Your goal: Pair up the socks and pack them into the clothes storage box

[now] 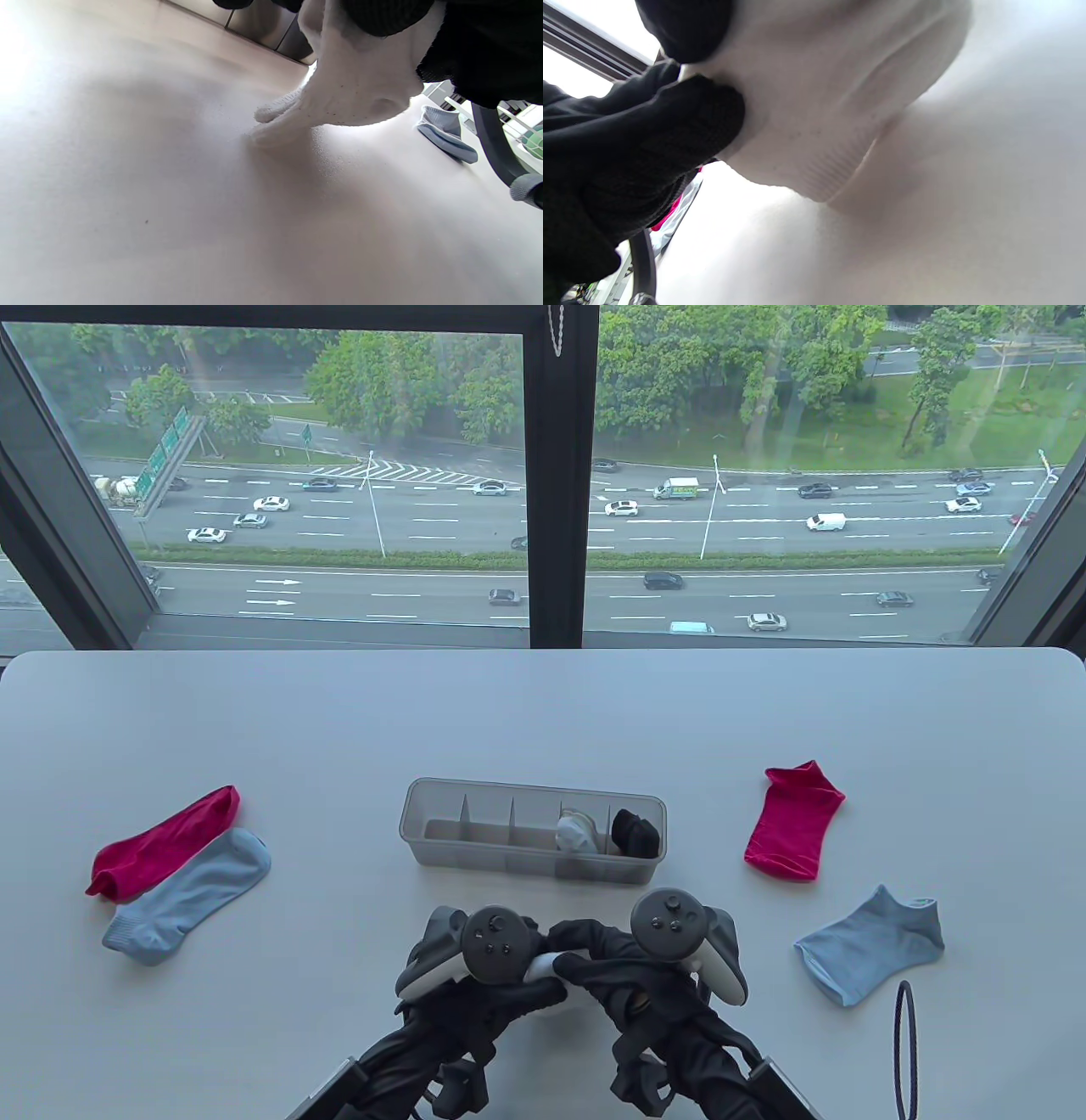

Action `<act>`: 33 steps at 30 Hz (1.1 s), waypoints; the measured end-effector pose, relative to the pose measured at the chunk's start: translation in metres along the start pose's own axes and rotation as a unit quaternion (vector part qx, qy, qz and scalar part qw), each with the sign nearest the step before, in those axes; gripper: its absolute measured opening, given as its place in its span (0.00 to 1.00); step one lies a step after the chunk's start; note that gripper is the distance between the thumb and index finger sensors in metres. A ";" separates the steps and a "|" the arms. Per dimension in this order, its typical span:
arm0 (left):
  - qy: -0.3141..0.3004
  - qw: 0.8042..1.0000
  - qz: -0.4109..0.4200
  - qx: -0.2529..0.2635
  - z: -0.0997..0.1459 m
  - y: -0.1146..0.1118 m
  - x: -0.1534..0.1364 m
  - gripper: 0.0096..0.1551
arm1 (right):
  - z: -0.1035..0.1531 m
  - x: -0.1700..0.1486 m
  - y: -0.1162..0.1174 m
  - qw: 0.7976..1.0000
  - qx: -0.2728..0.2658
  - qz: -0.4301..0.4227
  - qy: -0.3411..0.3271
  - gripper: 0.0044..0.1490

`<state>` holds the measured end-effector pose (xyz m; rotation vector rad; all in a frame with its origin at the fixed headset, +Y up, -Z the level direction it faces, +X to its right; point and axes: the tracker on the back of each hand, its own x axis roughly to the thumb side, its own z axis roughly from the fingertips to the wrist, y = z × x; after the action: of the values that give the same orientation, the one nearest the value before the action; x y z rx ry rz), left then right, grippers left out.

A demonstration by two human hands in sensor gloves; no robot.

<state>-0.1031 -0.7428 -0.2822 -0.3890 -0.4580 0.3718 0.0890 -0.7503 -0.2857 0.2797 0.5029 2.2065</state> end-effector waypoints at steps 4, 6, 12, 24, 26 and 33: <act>0.000 0.997 -0.065 0.036 0.002 0.000 0.019 0.41 | 0.001 0.003 -0.002 1.000 -0.022 -0.016 0.012 0.29; 0.000 0.998 -0.056 0.020 0.001 -0.001 0.017 0.39 | 0.004 0.003 -0.002 0.999 -0.032 -0.015 0.005 0.29; 0.025 0.998 -0.049 0.010 -0.001 0.001 0.011 0.27 | -0.001 0.002 -0.001 0.998 0.018 -0.052 0.002 0.30; -0.007 0.996 -0.065 0.052 0.002 0.001 0.020 0.38 | 0.003 0.005 -0.004 0.998 -0.055 0.020 0.016 0.33; -0.011 0.997 -0.060 0.040 0.002 0.001 0.019 0.37 | 0.004 0.003 -0.006 0.998 -0.059 0.003 0.013 0.32; 0.020 0.997 -0.050 0.049 0.000 0.004 0.013 0.34 | -0.003 -0.002 -0.001 0.996 0.030 -0.082 0.011 0.35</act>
<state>-0.0934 -0.7344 -0.2797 -0.2763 -0.4163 0.2868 0.0901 -0.7524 -0.2890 0.2388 0.5848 2.0397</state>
